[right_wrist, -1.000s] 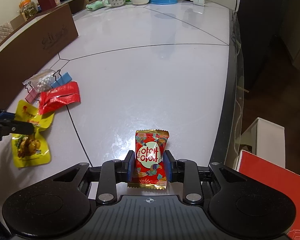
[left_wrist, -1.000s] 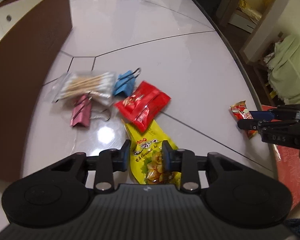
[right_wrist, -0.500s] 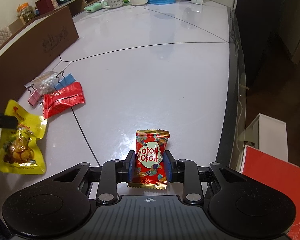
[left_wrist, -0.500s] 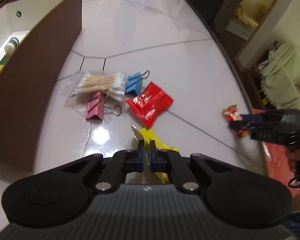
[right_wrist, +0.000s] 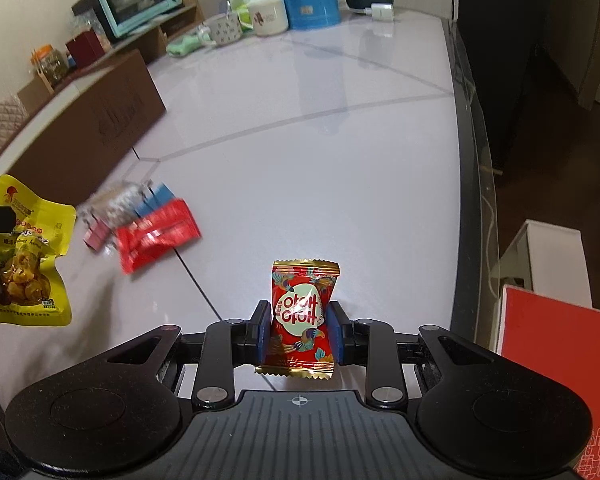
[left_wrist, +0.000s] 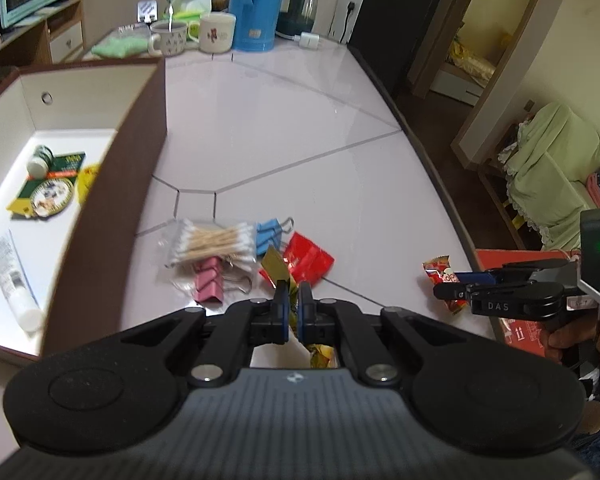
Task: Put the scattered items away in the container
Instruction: 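Carry the yellow packet and red candy packet over the box with both tools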
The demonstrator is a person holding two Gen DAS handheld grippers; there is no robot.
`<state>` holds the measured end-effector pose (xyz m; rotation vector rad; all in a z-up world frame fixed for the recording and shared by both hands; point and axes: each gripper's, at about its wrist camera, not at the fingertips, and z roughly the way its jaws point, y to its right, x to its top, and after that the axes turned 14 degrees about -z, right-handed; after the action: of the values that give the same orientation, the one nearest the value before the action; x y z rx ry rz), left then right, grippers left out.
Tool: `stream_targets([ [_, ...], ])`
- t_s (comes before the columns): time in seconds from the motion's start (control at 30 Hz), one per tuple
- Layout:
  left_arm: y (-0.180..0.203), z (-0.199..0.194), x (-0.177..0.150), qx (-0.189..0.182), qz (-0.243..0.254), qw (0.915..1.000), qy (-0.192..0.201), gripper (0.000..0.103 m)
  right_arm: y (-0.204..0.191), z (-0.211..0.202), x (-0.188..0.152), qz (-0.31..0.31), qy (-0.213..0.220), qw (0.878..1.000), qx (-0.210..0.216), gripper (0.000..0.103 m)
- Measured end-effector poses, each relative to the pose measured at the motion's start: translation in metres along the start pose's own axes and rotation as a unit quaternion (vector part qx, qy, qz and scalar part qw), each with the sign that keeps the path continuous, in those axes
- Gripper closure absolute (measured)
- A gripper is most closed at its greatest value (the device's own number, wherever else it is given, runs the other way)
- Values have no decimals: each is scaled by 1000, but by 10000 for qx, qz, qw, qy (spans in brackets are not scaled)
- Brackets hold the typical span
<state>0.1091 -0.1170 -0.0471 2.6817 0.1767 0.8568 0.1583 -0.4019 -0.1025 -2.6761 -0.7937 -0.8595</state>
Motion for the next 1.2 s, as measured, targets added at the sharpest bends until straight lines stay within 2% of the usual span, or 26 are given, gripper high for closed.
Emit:
stream_targets([
  [0.3, -15, -47, 20, -16, 94, 9985, 543, 101, -37, -21, 36, -195, 494, 9985, 96, 74],
  [0.67, -59, -109, 48, 210, 84, 9911, 1314, 101, -113, -26, 93, -707, 1052, 9911, 417, 74],
  [0.87, -86, -127, 57, 343, 40, 9881, 1500, 101, -145, -28, 117, -919, 1321, 9856, 511, 74],
  [1.2, -127, -148, 70, 516, -41, 9844, 1680, 101, -176, -29, 138, -1029, 1582, 9804, 572, 74],
])
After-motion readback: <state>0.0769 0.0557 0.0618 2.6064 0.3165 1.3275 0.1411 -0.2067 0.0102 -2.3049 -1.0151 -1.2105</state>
